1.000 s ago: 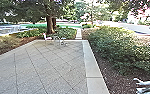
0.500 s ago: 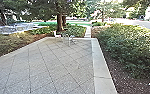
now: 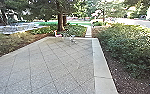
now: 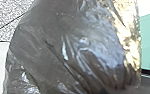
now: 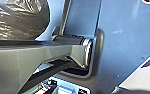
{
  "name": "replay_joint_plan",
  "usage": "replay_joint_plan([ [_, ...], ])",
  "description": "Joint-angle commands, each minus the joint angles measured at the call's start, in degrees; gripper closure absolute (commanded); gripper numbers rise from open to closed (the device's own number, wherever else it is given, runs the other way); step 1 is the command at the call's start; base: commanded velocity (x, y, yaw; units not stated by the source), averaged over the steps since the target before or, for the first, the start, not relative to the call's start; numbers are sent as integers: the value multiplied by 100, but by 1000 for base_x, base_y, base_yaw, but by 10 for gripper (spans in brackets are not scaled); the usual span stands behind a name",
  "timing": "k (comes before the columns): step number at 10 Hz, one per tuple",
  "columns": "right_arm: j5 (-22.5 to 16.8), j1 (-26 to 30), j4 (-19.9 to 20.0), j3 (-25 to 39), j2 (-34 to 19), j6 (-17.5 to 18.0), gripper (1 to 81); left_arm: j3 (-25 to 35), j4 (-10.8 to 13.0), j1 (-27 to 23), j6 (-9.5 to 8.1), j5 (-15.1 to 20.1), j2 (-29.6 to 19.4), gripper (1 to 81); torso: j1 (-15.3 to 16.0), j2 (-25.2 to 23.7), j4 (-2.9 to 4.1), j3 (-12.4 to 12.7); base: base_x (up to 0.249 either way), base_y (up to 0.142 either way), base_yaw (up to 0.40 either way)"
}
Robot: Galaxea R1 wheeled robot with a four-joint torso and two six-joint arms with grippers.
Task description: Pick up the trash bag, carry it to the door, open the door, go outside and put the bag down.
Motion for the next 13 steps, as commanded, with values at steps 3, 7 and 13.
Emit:
replay_joint_plan([
  [3,-316,126,-17,331,-16,-35,10,1010,-958,-1259,11,544,-1215,811,0,0,0,-432,0,0,0],
  [7,-308,125,-8,331,-16,-26,10,1090,-1556,-2270,11,1036,-1612,811,-1,0,0,-937,0,0,0],
  [13,-316,117,-43,331,-7,-35,10,731,-2119,-3518,11,1756,-1701,811,7,9,453,-1323,0,0,0],
])
